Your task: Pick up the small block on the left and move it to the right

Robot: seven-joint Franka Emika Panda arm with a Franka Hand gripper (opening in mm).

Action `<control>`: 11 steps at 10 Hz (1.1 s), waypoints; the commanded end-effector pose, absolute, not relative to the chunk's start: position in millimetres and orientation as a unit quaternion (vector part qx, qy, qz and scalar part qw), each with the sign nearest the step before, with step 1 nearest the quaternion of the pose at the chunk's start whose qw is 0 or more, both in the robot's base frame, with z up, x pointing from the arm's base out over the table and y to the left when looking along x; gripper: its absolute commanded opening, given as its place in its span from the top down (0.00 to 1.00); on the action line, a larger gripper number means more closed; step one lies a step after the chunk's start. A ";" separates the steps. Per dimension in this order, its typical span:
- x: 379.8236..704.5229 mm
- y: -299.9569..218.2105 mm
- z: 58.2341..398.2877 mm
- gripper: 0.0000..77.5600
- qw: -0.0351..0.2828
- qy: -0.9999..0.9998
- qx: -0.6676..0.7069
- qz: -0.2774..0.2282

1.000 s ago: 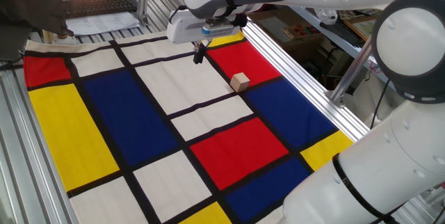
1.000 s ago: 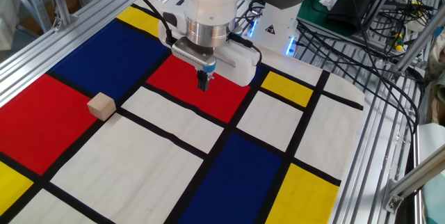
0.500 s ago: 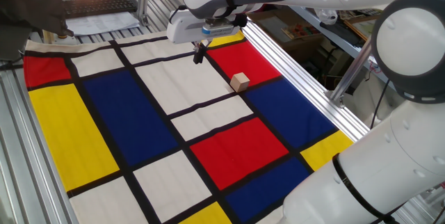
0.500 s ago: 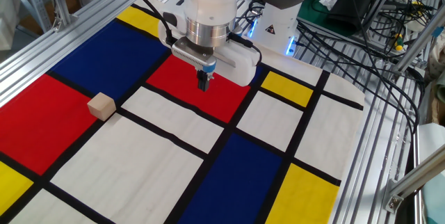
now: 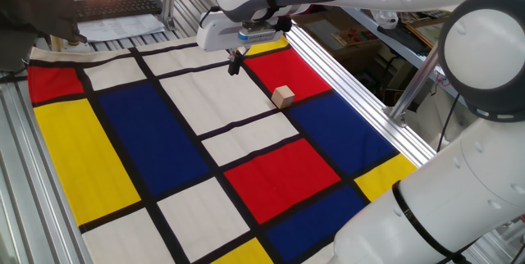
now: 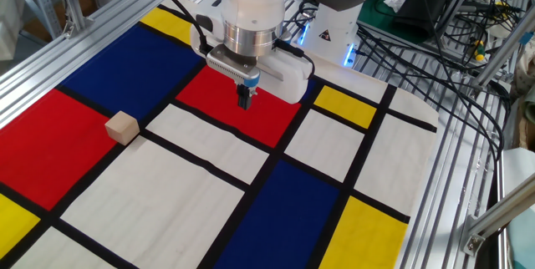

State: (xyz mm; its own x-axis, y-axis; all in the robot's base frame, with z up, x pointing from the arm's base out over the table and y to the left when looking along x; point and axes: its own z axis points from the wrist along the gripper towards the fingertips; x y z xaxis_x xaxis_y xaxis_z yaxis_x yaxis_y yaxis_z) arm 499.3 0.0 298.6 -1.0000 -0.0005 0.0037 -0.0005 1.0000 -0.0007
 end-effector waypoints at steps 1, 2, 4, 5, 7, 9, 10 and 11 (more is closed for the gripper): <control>499.3 0.0 298.5 1.00 0.038 -0.999 -0.015 0.028; 499.3 0.0 298.5 1.00 0.037 -0.998 -0.014 0.047; 499.3 0.0 298.5 1.00 0.039 -0.998 -0.015 0.046; 499.3 0.0 298.5 1.00 0.040 -0.998 -0.014 0.043; 499.3 0.0 298.5 1.00 0.041 -0.998 -0.015 0.039; 499.3 0.0 298.5 1.00 0.040 -0.998 -0.018 0.036; 499.3 0.0 298.5 1.00 0.041 -0.999 -0.020 0.027; 499.3 0.0 298.5 1.00 0.041 -0.999 -0.022 0.021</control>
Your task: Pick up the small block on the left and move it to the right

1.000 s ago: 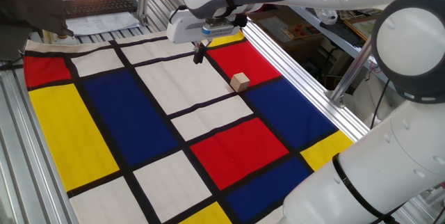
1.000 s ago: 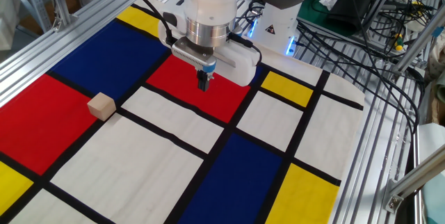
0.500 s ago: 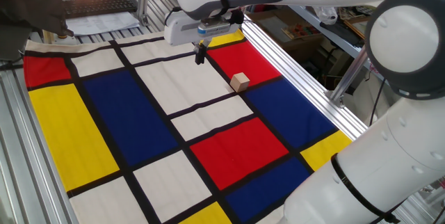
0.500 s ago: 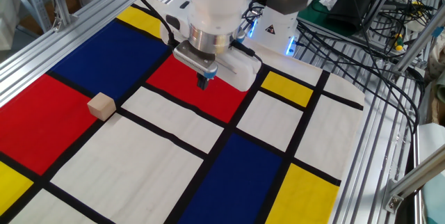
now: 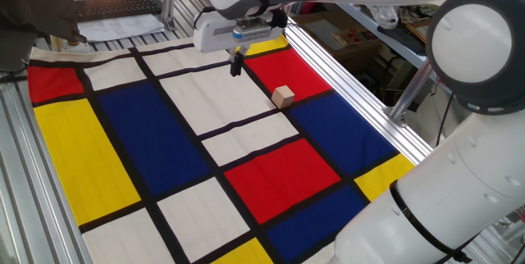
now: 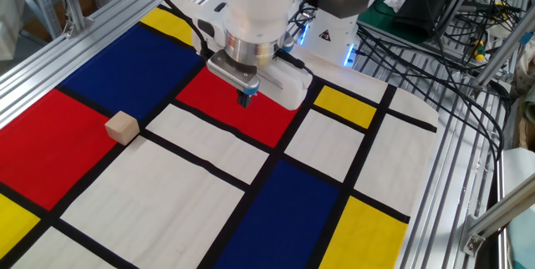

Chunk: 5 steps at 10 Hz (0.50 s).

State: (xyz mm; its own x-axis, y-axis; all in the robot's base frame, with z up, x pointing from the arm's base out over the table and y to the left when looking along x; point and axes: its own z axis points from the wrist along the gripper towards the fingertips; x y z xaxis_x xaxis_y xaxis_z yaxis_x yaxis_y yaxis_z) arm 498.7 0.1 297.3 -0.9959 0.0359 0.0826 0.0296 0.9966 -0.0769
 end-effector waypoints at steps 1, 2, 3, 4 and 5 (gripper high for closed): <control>499.3 0.0 298.5 1.00 0.041 -0.999 -0.023 0.014; 499.3 0.0 298.5 1.00 0.040 -0.999 -0.023 0.014; 499.3 0.0 298.5 1.00 0.038 -0.999 -0.025 0.014; 499.3 0.0 298.5 1.00 0.038 -0.999 -0.025 0.014; 499.3 0.0 298.5 1.00 0.038 -0.999 -0.025 0.014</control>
